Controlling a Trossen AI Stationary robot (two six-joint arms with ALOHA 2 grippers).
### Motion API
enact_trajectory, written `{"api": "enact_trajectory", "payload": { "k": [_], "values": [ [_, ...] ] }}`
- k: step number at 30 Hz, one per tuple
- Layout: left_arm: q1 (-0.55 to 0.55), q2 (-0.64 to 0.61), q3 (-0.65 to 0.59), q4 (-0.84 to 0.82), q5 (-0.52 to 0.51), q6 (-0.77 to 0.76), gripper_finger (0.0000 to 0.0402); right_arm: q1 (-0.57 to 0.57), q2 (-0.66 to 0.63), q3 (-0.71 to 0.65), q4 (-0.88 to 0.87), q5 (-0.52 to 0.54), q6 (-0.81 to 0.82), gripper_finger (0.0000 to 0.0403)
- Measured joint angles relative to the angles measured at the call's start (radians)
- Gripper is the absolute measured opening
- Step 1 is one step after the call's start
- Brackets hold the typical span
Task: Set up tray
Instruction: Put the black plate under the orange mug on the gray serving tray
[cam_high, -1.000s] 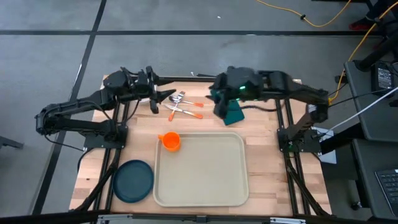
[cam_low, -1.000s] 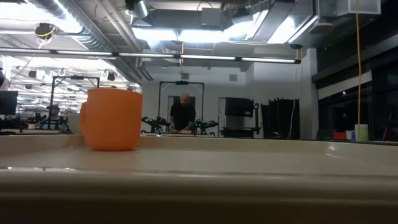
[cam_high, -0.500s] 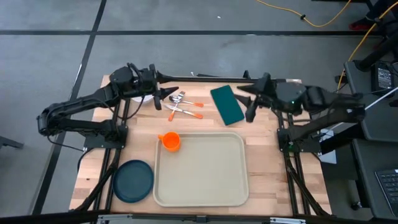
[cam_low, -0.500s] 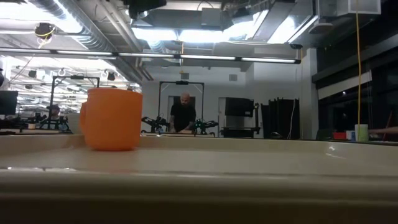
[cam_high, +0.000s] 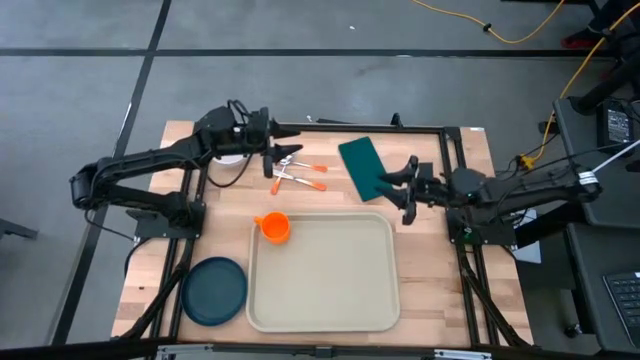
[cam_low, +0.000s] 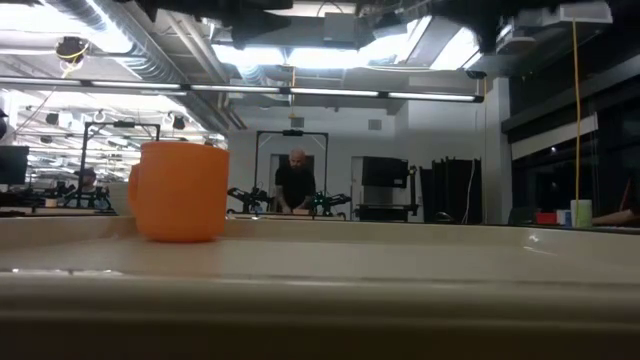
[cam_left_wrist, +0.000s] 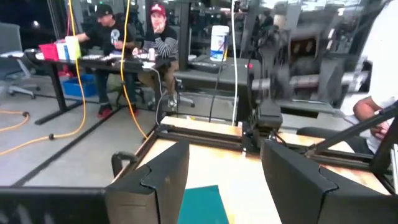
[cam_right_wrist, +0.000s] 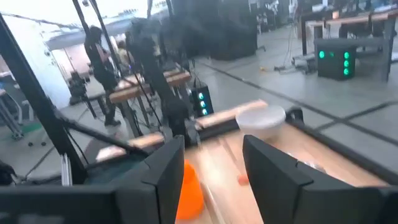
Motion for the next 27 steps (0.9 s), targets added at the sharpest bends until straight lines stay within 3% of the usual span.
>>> {"api": "enact_trajectory", "payload": {
  "k": [6, 14, 27],
  "values": [
    [0.0, 0.023, 0.071, -0.07, -0.008, 0.012, 0.0194, 0.0, -0.2, -0.103, 0.006, 0.008, -0.041, 0.0169],
    [0.005, 0.035, 0.125, -0.172, -0.057, 0.097, 0.0194, -0.001, -0.502, -0.19, -0.122, 0.067, -0.147, 0.0169],
    [0.032, 0.119, 0.125, -0.154, -0.027, 0.023, 0.0194, -0.001, -0.792, -0.355, -0.234, 0.042, -0.134, 0.0169]
  ]
}}
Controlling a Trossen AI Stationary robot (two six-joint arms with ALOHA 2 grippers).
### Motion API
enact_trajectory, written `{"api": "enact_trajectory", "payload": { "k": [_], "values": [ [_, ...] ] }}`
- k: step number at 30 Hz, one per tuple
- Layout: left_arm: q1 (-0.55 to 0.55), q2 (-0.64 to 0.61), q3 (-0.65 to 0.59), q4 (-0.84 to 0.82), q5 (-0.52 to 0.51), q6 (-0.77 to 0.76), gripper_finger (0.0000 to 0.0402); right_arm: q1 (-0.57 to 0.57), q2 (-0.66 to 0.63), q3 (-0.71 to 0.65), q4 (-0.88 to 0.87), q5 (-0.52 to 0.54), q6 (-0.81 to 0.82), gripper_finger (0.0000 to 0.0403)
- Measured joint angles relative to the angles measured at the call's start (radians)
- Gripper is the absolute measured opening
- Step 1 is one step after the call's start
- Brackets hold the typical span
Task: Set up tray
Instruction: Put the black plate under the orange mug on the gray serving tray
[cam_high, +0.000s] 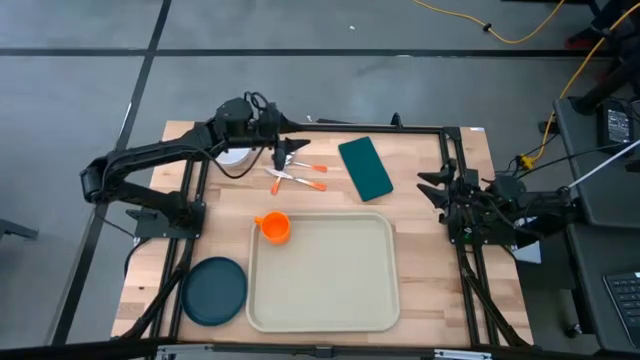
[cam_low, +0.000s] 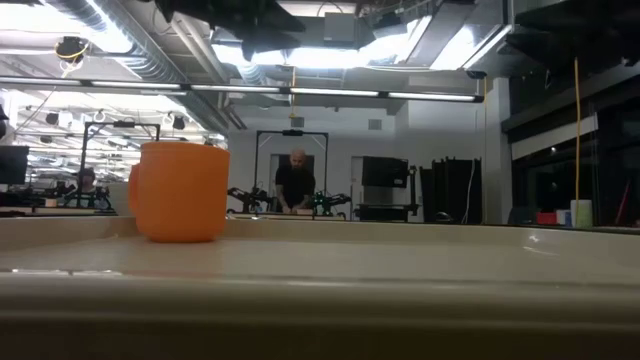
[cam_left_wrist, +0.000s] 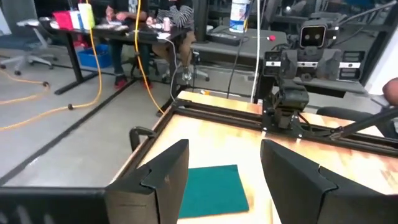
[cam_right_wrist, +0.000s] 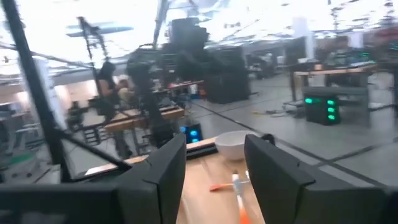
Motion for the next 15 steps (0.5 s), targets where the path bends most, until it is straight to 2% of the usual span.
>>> {"api": "enact_trajectory", "payload": {
  "k": [6, 10, 15],
  "values": [
    [0.009, 0.029, 0.0, 0.019, 0.037, -0.001, 0.0194, 0.0, -0.018, -0.042, -0.028, -0.171, 0.056, 0.0169],
    [0.03, 0.043, 0.0, 0.024, 0.037, -0.026, 0.0194, 0.0, -0.02, -0.06, -0.093, -0.179, 0.083, 0.0169],
    [0.045, 0.058, 0.0, 0.046, 0.038, -0.049, 0.0194, 0.0, -0.02, -0.121, -0.068, -0.179, 0.089, 0.0169]
  ]
}}
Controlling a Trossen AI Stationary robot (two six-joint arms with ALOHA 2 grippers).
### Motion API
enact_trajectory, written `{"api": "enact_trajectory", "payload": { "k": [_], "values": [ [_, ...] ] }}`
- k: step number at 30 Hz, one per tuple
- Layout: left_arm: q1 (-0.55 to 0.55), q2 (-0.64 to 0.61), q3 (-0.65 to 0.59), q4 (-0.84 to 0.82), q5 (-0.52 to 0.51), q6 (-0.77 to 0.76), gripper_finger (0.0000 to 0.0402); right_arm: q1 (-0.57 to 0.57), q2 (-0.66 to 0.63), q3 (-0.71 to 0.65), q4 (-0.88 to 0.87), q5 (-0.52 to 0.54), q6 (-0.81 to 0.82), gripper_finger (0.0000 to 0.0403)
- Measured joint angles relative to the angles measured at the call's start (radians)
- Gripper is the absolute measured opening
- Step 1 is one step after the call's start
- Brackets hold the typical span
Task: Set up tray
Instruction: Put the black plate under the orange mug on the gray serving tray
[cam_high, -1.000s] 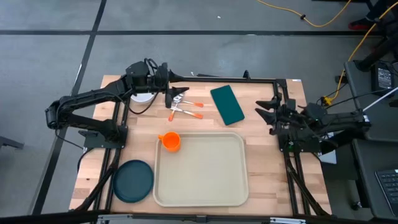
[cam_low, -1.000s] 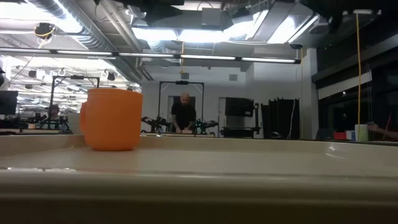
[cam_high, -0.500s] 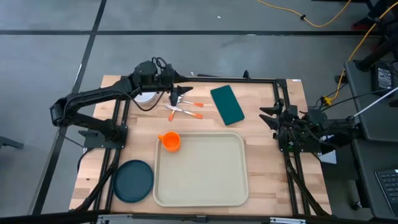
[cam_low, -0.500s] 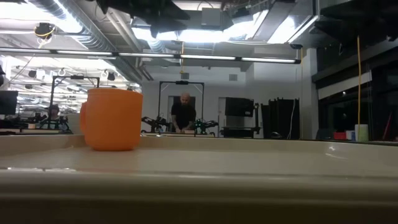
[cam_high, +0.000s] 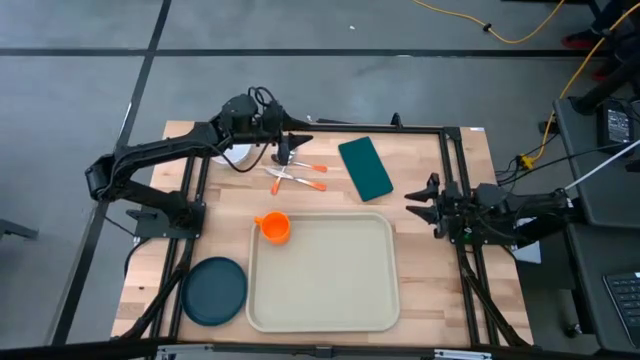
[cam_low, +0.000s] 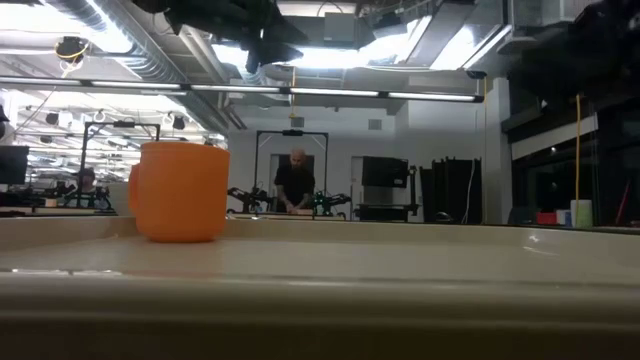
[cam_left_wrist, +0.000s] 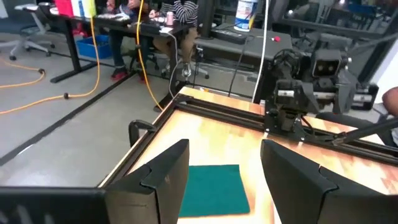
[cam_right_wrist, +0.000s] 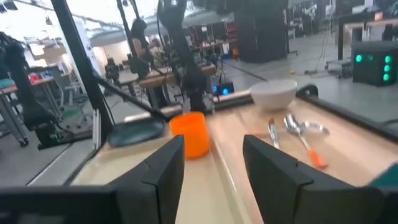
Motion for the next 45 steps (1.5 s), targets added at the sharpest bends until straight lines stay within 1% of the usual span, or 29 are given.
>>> {"api": "enact_trajectory", "payload": {
  "k": [4, 6, 9, 13, 16, 19, 22, 25, 30, 33, 35, 41, 45],
  "values": [
    [0.009, 0.029, 0.007, -0.007, 0.04, -0.051, 0.0194, 0.0, 0.0, -0.037, 0.01, 0.0, 0.053, 0.0169],
    [0.016, 0.055, 0.046, -0.027, 0.071, -0.093, 0.0194, 0.0, 0.0, -0.045, 0.011, 0.0, 0.074, 0.0169],
    [0.02, 0.096, 0.129, -0.124, 0.066, -0.1, 0.0194, 0.0, 0.0, -0.048, 0.012, 0.0, 0.076, 0.0169],
    [0.018, 0.176, 0.278, -0.286, 0.053, -0.019, 0.0194, 0.0, 0.0, -0.048, 0.011, 0.001, 0.07, 0.0169],
    [0.03, 0.24, 0.38, -0.377, 0.054, -0.003, 0.0194, 0.0, 0.0, -0.048, 0.005, 0.001, 0.072, 0.0169],
    [0.051, 0.312, 0.46, -0.441, 0.052, -0.054, 0.0194, 0.0, 0.0, -0.048, 0.006, 0.001, 0.072, 0.0169],
    [0.072, 0.384, 0.509, -0.481, 0.061, -0.12, 0.0194, 0.0, 0.0, -0.048, 0.005, 0.001, 0.073, 0.0169],
    [0.085, 0.447, 0.525, -0.481, 0.097, -0.125, 0.0194, 0.0, 0.0, -0.048, 0.005, 0.001, 0.074, 0.0169],
    [0.093, 0.539, 0.526, -0.486, 0.065, -0.185, 0.0194, 0.0, 0.0, -0.048, 0.005, 0.0, 0.076, 0.0169],
    [0.097, 0.582, 0.526, -0.485, 0.068, -0.232, 0.0194, 0.0, 0.0, -0.048, 0.005, 0.001, 0.105, 0.0169],
    [0.099, 0.6, 0.526, -0.485, 0.068, -0.261, 0.0194, 0.0, 0.0, -0.048, 0.005, 0.001, 0.131, 0.0169],
    [0.098, 0.61, 0.526, -0.481, 0.05, -0.265, 0.0194, 0.0, 0.0, -0.048, 0.004, 0.001, 0.204, 0.0169],
    [0.098, 0.61, 0.526, -0.483, 0.065, -0.281, 0.0207, 0.0, 0.0, -0.048, 0.004, 0.001, 0.204, 0.0169]
  ]
}}
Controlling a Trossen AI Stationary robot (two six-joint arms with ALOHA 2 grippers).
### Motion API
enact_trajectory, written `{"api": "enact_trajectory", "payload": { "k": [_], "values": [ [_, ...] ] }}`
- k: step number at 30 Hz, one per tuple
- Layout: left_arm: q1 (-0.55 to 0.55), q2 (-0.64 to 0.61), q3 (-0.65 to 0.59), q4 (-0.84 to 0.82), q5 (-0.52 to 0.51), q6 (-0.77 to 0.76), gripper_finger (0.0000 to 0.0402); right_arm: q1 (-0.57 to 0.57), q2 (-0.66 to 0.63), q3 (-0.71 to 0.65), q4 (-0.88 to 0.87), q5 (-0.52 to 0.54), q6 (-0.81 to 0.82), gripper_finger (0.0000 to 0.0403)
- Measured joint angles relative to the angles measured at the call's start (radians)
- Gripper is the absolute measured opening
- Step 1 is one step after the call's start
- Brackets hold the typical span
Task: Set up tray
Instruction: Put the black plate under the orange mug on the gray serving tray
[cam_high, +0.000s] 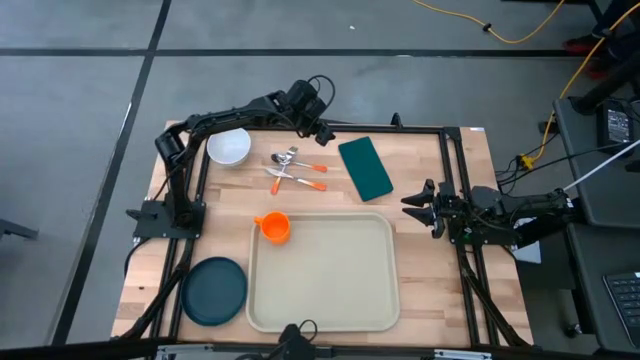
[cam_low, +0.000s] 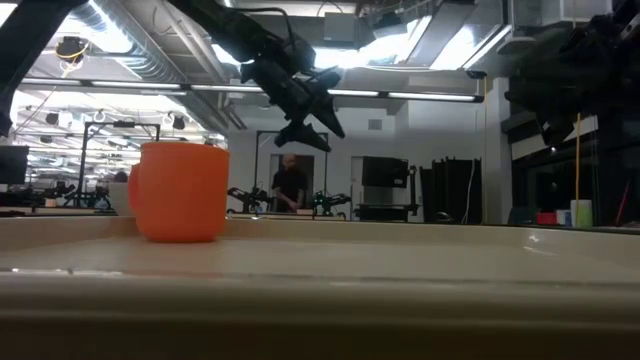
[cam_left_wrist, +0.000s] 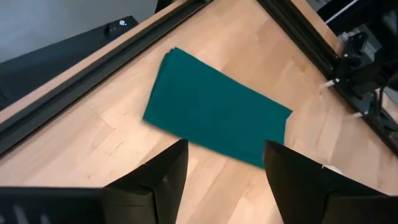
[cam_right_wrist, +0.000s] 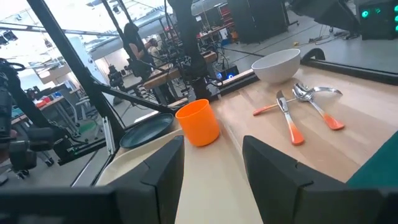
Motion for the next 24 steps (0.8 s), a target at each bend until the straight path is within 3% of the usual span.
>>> {"api": "enact_trajectory", "payload": {
  "k": [9, 15, 24],
  "values": [
    [-0.015, -0.001, 0.074, -0.109, 0.028, -0.064, 0.0246, 0.0, 0.0, 0.0, 0.001, 0.0, 0.057, 0.0169],
    [-0.032, -0.003, 0.227, -0.251, -0.129, 0.02, 0.0246, 0.0, 0.0, 0.0, 0.01, 0.0, 0.053, 0.0169],
    [-0.036, 0.015, 0.251, -0.309, -0.253, 0.02, 0.0246, 0.0, 0.0, 0.0, 0.011, 0.0, 0.053, 0.0169]
  ]
}}
